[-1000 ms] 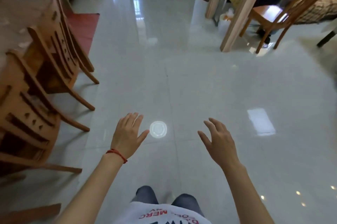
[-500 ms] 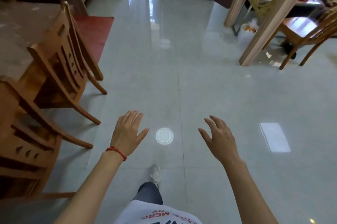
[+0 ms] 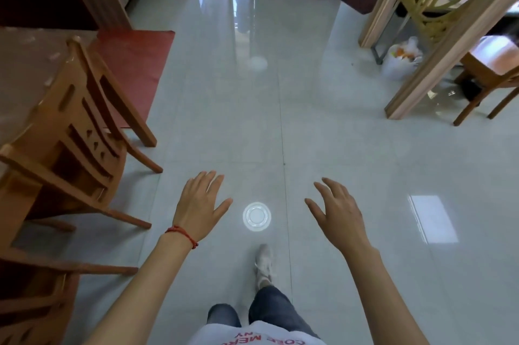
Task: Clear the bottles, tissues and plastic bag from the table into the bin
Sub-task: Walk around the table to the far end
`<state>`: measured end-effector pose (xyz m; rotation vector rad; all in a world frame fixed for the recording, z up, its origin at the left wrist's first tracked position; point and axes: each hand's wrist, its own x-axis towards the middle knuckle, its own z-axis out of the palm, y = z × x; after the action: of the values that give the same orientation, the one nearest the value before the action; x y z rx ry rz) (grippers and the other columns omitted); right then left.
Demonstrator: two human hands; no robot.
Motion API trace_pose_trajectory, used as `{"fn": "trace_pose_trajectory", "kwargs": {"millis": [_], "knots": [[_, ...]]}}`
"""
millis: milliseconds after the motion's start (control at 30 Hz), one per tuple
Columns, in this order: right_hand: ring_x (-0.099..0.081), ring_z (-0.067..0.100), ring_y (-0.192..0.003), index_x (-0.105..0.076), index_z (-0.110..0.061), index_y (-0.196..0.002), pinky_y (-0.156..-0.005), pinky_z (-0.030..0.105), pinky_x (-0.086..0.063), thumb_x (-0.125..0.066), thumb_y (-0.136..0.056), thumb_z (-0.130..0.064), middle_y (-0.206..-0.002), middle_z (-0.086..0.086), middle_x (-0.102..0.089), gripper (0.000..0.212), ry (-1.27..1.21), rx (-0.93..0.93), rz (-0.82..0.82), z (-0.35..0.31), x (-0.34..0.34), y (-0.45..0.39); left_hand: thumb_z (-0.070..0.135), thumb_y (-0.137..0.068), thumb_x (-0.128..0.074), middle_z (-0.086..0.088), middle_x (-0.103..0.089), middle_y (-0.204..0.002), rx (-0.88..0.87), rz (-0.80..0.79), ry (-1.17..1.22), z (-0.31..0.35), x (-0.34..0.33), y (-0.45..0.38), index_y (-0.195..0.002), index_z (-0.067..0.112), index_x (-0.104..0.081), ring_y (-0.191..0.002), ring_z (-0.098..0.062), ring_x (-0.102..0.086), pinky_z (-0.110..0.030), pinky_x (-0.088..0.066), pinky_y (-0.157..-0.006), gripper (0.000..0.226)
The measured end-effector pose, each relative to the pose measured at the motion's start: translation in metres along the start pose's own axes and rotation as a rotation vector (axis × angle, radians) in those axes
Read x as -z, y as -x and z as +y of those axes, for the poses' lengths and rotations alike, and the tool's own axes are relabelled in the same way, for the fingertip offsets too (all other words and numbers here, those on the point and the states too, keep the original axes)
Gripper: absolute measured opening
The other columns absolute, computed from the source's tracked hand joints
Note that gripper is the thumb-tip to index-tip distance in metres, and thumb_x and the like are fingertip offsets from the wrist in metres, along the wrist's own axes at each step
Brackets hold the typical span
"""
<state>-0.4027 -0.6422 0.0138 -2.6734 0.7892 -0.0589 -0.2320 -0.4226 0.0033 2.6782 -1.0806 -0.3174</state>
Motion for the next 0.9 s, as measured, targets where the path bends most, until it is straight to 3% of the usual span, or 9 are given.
{"fn": "trace_pose_trajectory", "kwargs": {"millis": [567,733,900], "knots": [[-0.031,0.022,-0.136,-0.043,-0.014,-0.134,-0.109,0.038,-0.029,-0.043,-0.094,-0.041,-0.147,0.008,-0.037,0.049,0.022,0.071,-0.091,0.021,0.031,-0.312,0.074,-0.074,0.010,-0.019,-0.044,-0.139,0.067,0.043,0.033,-0.018,0.040,-0.290,-0.132,0.003,-0.043,-0.132,-0.035,-0.035,-0.046,-0.025,-0.110,0.106],[-0.034,0.024,-0.135,-0.044,-0.012,-0.133,-0.108,0.038,-0.031,-0.045,-0.093,-0.040,-0.145,0.010,-0.040,0.049,0.019,0.078,-0.075,0.013,0.026,-0.405,0.068,-0.078,-0.008,-0.017,-0.041,-0.141,0.068,0.061,0.036,-0.046,0.050,-0.381,-0.134,0.004,-0.040,-0.134,-0.033,-0.032,-0.045,-0.023,-0.111,0.090],[-0.033,0.023,-0.134,-0.044,-0.012,-0.133,-0.107,0.037,-0.030,-0.044,-0.094,-0.040,-0.145,0.009,-0.040,0.048,0.025,0.082,-0.069,-0.005,0.025,-0.504,0.070,-0.078,-0.008,-0.019,-0.041,-0.141,0.053,0.067,0.056,-0.073,0.071,-0.473,-0.133,0.003,-0.041,-0.133,-0.034,-0.032,-0.046,-0.022,-0.111,0.093]]}}
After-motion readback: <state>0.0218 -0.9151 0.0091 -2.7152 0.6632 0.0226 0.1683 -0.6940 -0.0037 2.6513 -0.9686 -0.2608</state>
